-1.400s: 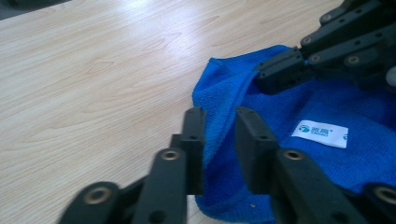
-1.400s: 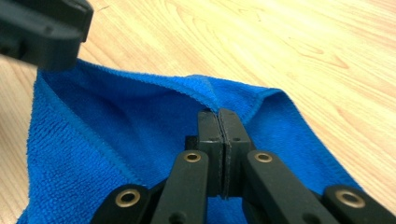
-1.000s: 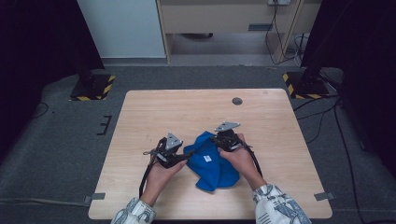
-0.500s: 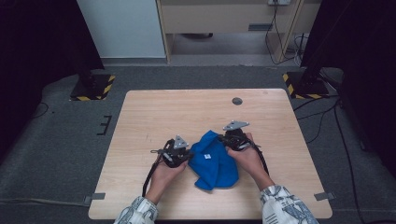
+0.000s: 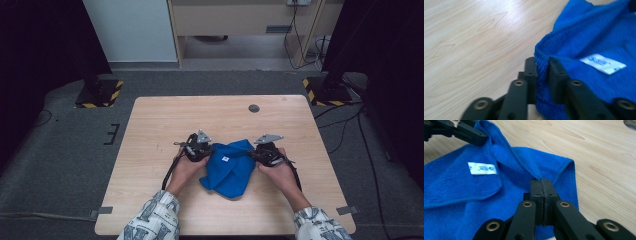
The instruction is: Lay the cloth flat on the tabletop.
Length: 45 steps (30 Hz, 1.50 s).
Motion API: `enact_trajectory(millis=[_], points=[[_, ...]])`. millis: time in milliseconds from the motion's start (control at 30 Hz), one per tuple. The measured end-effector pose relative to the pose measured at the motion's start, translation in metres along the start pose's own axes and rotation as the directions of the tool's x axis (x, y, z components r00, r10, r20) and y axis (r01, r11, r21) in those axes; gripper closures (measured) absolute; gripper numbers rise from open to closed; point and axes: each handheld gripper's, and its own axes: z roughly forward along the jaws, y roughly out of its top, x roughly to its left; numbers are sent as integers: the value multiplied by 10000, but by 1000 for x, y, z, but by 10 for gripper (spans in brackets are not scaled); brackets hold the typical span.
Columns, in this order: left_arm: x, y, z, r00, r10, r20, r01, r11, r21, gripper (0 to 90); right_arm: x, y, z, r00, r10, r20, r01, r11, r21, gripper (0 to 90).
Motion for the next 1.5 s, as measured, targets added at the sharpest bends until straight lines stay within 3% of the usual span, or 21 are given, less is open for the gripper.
enact_trajectory(millis=[33, 167, 233, 267, 333, 367, 433, 600, 767, 933, 1133, 1200, 1267, 1400, 1433, 1500], points=[[-5, 4, -3, 9999, 39, -127, -41, 9998, -174, 571, -4, -1, 0, 10000, 10, 22, -10, 10000, 34, 895], [-14, 10, -12, 9996, -74, -278, 61, 9989, -468, 472, -10, 1, 1, 9997, 201, 135, -202, 9998, 21, 895], [-20, 13, -19, 9995, -184, -255, 168, 9981, -588, 487, -12, 2, 1, 9996, 257, 150, -257, 9997, 3, 896], [-26, 15, -27, 9992, -255, -295, 224, 9949, -980, 486, -13, 3, 1, 9994, 284, 201, -284, 9996, -9, 895], [-28, 16, -30, 9992, -310, -238, 284, 9942, -1033, 479, -13, 4, 1, 9994, 268, 227, -269, 9996, 49, 895], [-35, 18, -33, 9992, -384, 111, 393, 9940, -1020, 498, -13, 4, 1, 9993, 293, 222, -294, 9996, 48, 895], [-39, 17, -33, 9991, -367, 210, 386, 9942, -1008, 523, -14, 5, 1, 9993, 309, 213, -310, 9995, 34, 895], [-61, 12, -16, 9967, -311, 746, 347, 9983, -474, 544, -14, 5, 2, 9993, 339, 149, -339, 9994, 19, 895], [-69, 10, 2, 9938, -618, 930, 634, 9979, -142, 546, -13, 5, 2, 9992, 400, 38, -400, 9992, -26, 895], [-74, 8, 10, 9933, -660, 950, 665, 9978, -20, 503, -13, 5, 2, 9992, 403, 25, -402, 9992, -18, 895], [-80, 6, 25, 9964, -554, 648, 544, 9984, 170, 409, -12, 6, 2, 9992, 412, -19, -412, 9991, -51, 894], [-82, 5, 28, 9985, -393, 378, 380, 9987, 341, 430, -12, 6, 2, 9991, 416, -20, -416, 9991, -51, 894], [-81, 4, 29, 9983, -457, 373, 445, 9984, 347, 442, -12, 6, 3, 9992, 410, -22, -410, 9991, -55, 894], [-80, 3, 30, 9978, -538, 379, 528, 9983, 256, 682, -12, 5, 2, 9992, 393, -34, -393, 9992, -65, 894], [-79, 2, 29, 9975, -550, 445, 539, 9982, 249, 682, -12, 5, 2, 9992, 393, -34, -393, 9992, -65, 894], [-78, 2, 27, 9961, -620, 624, 608, 9979, 216, 767, -13, 5, 1, 9992, 387, -28, -387, 9992, -92, 894]])
